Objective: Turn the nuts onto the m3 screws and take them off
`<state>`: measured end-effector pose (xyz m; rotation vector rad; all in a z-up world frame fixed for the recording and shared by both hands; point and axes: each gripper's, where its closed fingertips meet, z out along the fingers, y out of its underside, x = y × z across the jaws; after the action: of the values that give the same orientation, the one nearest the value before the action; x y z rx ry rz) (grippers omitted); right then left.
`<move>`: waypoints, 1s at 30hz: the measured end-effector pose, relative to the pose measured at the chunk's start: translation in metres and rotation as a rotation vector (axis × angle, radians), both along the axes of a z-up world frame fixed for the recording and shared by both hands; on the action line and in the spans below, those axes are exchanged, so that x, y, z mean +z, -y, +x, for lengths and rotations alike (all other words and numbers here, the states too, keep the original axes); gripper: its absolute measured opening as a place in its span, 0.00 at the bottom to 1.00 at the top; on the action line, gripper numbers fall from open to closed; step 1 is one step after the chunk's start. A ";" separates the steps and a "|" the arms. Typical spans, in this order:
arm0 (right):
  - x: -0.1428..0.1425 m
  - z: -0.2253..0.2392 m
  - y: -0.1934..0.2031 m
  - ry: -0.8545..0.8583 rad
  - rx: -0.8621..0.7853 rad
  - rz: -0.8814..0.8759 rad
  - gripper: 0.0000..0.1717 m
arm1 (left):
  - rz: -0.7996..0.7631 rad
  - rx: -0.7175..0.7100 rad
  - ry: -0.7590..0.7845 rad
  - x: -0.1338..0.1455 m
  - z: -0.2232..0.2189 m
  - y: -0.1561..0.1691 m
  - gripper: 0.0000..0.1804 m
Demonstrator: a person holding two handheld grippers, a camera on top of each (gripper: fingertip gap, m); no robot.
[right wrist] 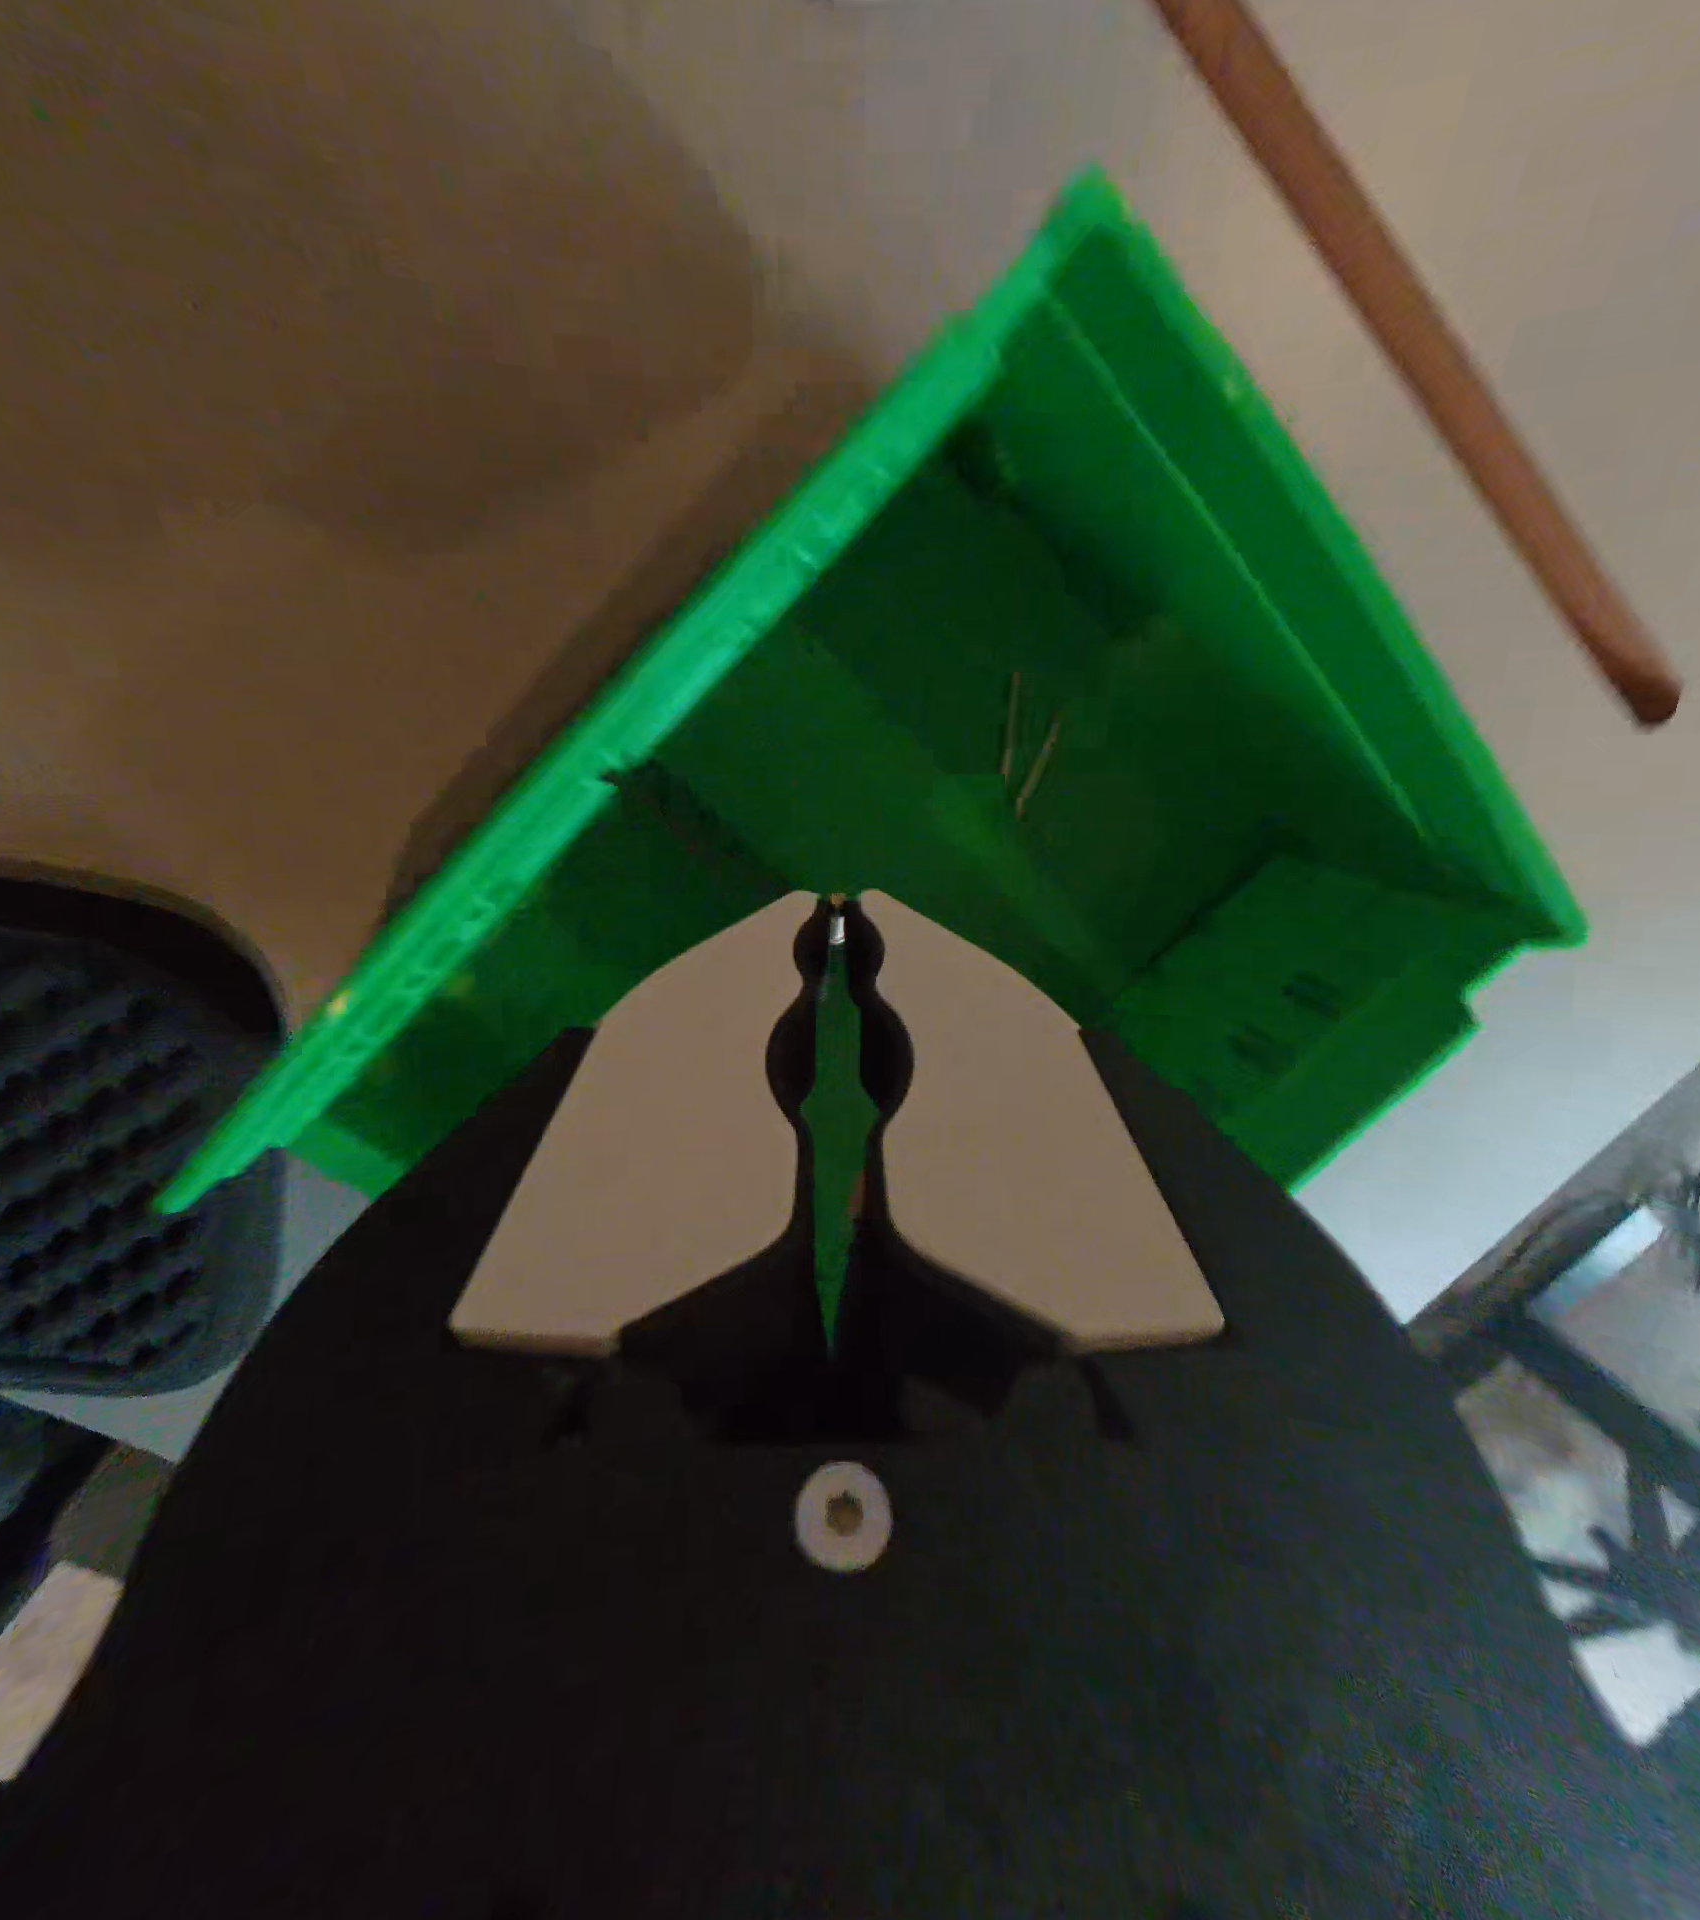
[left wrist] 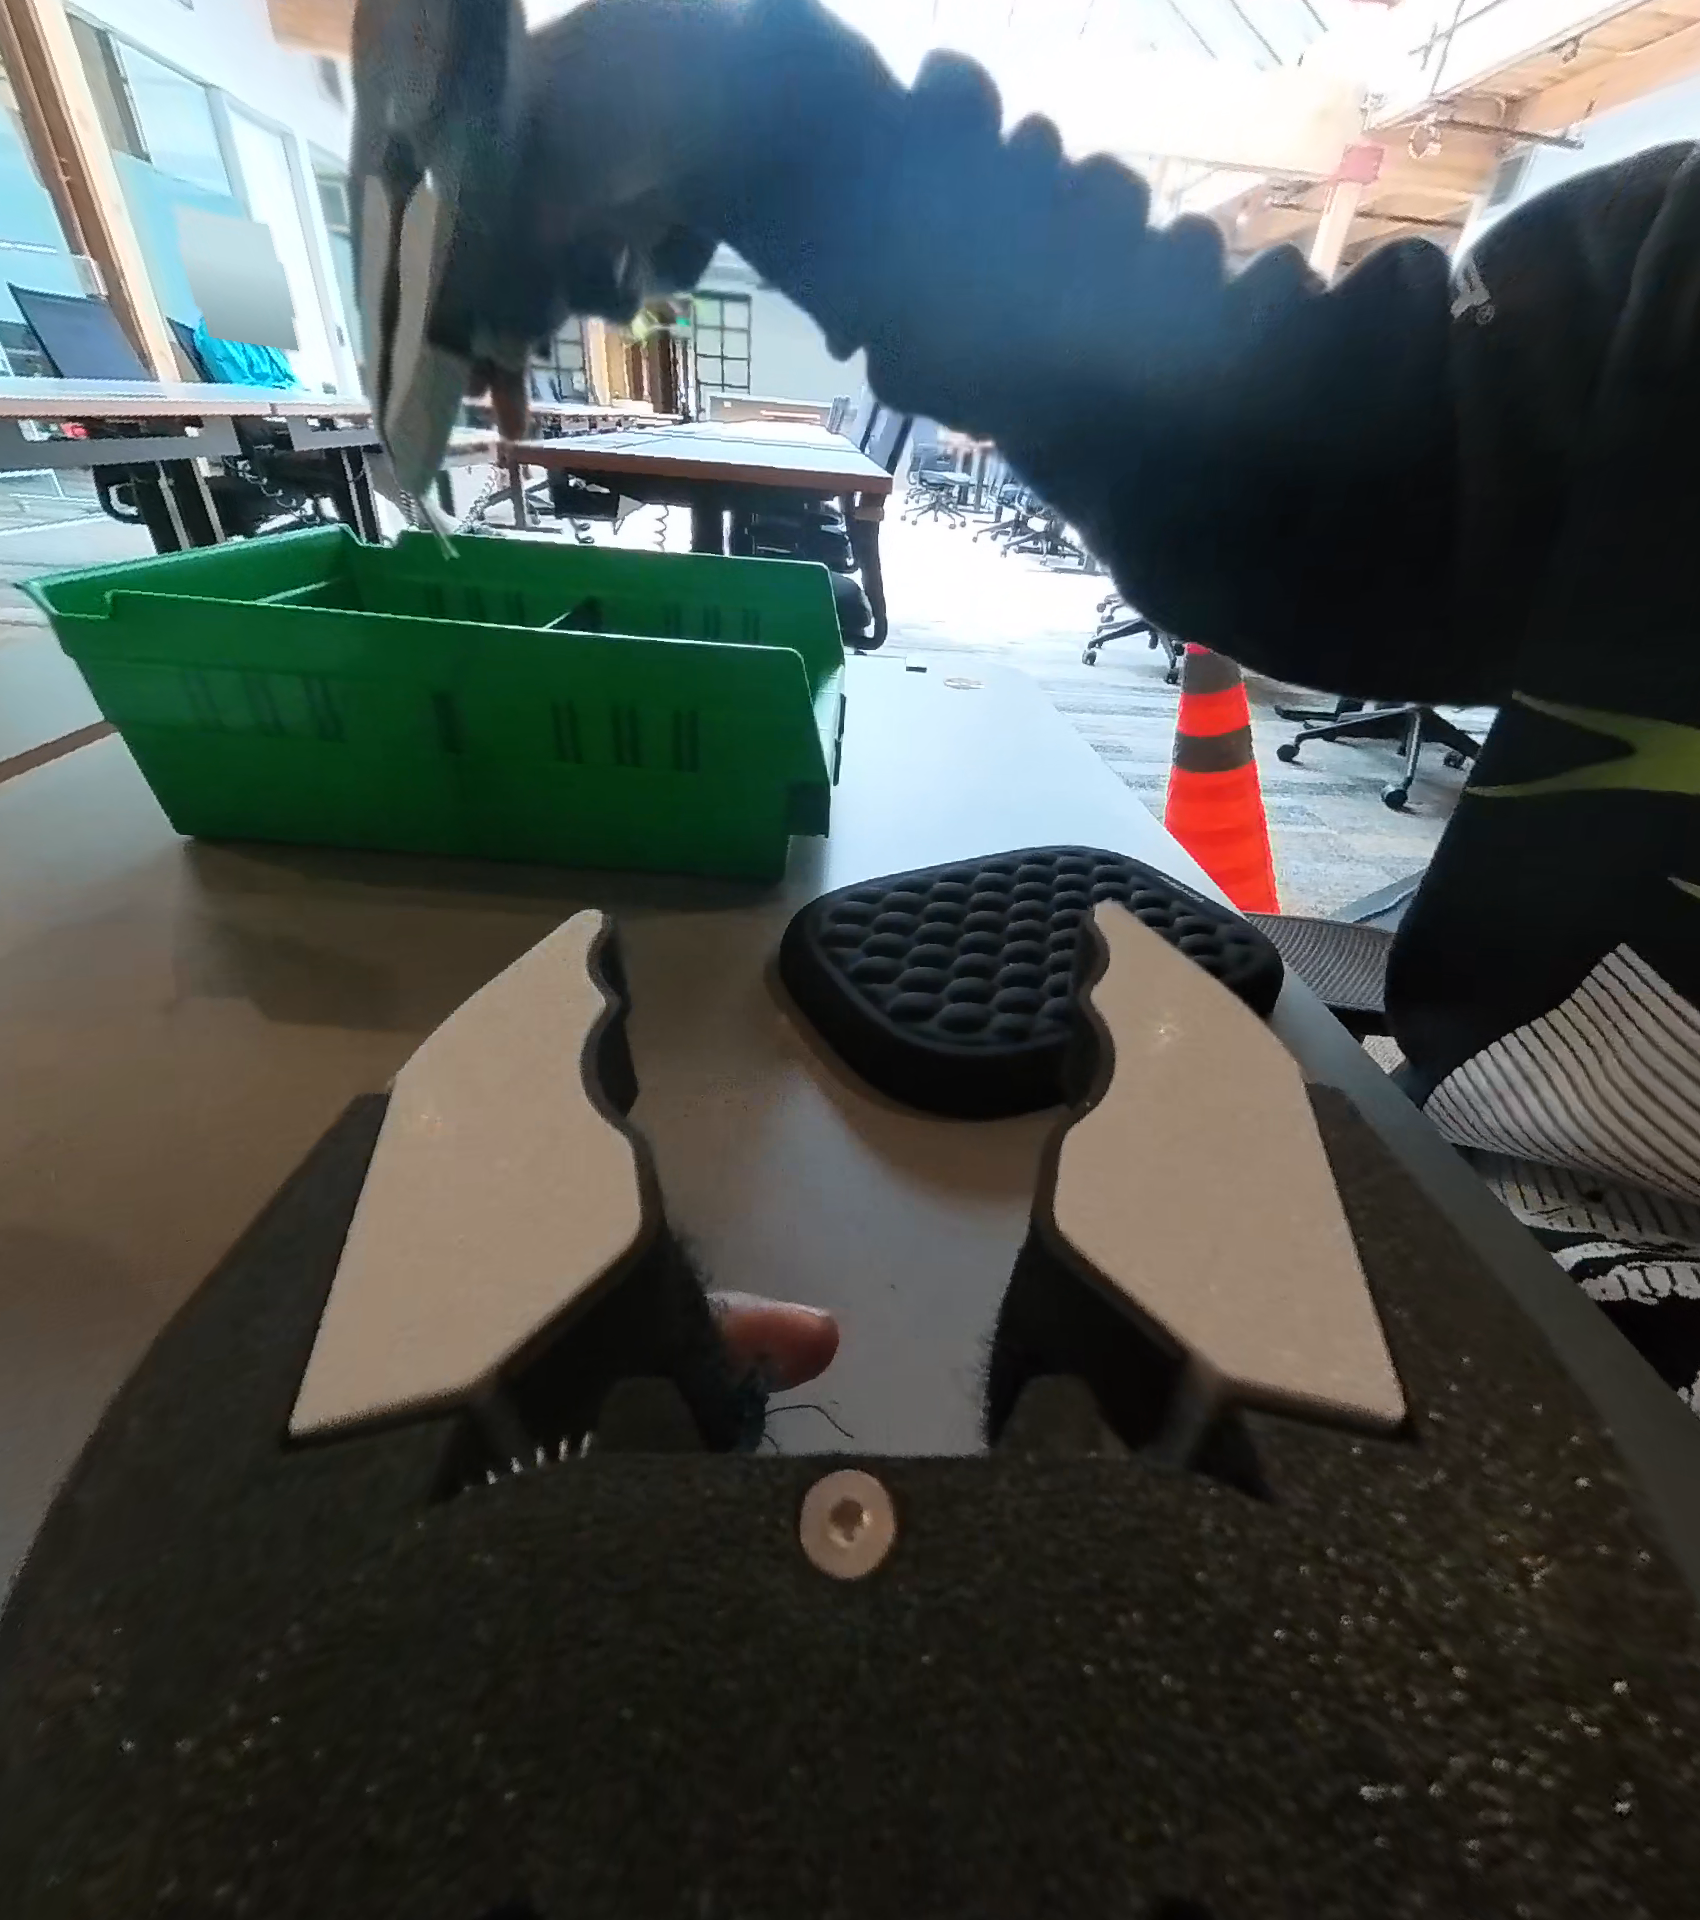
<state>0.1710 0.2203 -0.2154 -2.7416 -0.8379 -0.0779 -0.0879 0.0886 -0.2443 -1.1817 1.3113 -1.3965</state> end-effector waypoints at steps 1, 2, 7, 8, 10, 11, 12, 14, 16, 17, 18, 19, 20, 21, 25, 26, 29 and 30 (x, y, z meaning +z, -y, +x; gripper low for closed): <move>-0.011 0.010 -0.002 0.010 -0.027 -0.032 0.01 | -0.002 0.001 0.001 0.000 0.000 0.000 0.45; -0.021 0.017 -0.004 0.013 -0.051 -0.061 0.01 | -0.002 0.000 0.000 0.000 0.000 0.000 0.44; -0.056 0.045 -0.022 -0.028 -0.178 -0.120 0.01 | -0.004 -0.005 -0.007 -0.001 0.001 0.000 0.43; -0.062 0.048 -0.024 -0.034 -0.195 -0.136 0.01 | -0.010 -0.004 -0.004 -0.001 0.000 -0.001 0.43; -0.072 0.055 -0.027 -0.033 -0.223 -0.171 0.01 | -0.019 -0.005 -0.001 0.000 0.000 -0.001 0.42; -0.077 0.057 -0.029 -0.035 -0.234 -0.187 0.01 | -0.022 -0.007 -0.002 0.000 0.000 -0.001 0.42; -0.082 0.059 -0.030 -0.035 -0.243 -0.198 0.01 | -0.024 -0.009 -0.004 0.000 0.000 -0.001 0.41; -0.090 0.064 -0.033 -0.025 -0.260 -0.209 0.01 | -0.026 -0.010 -0.006 -0.001 0.000 -0.001 0.41; -0.096 0.066 -0.036 -0.028 -0.272 -0.210 0.01 | -0.027 -0.010 -0.003 0.000 0.000 -0.002 0.41; -0.099 0.068 -0.038 -0.028 -0.279 -0.204 0.01 | -0.027 -0.009 -0.003 0.000 0.000 -0.002 0.40; -0.100 0.070 -0.040 -0.027 -0.287 -0.197 0.01 | -0.026 -0.010 -0.004 0.000 0.000 -0.002 0.41; -0.102 0.071 -0.042 -0.026 -0.295 -0.192 0.01 | -0.023 -0.012 -0.006 -0.001 0.000 -0.001 0.40; -0.104 0.072 -0.044 -0.026 -0.301 -0.186 0.01 | -0.017 -0.015 -0.010 -0.001 0.001 0.000 0.40; -0.105 0.074 -0.046 -0.021 -0.308 -0.177 0.01 | -0.012 -0.019 -0.014 -0.002 0.001 0.001 0.40; -0.110 0.075 -0.054 -0.031 -0.326 -0.137 0.01 | -0.007 -0.024 -0.023 -0.003 0.002 0.002 0.40; -0.111 0.076 -0.056 -0.032 -0.331 -0.130 0.01 | -0.011 -0.023 -0.021 -0.003 0.002 0.001 0.40; -0.114 0.077 -0.060 -0.046 -0.352 -0.111 0.01 | -0.021 -0.022 -0.019 -0.002 0.001 0.000 0.39; -0.115 0.078 -0.061 -0.045 -0.361 -0.104 0.01 | -0.022 -0.020 -0.019 -0.002 0.001 0.000 0.39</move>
<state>0.2493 0.2814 -0.3304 -2.9481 -0.3363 -0.0439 -0.0866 0.0887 -0.2467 -1.2021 1.3281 -1.4204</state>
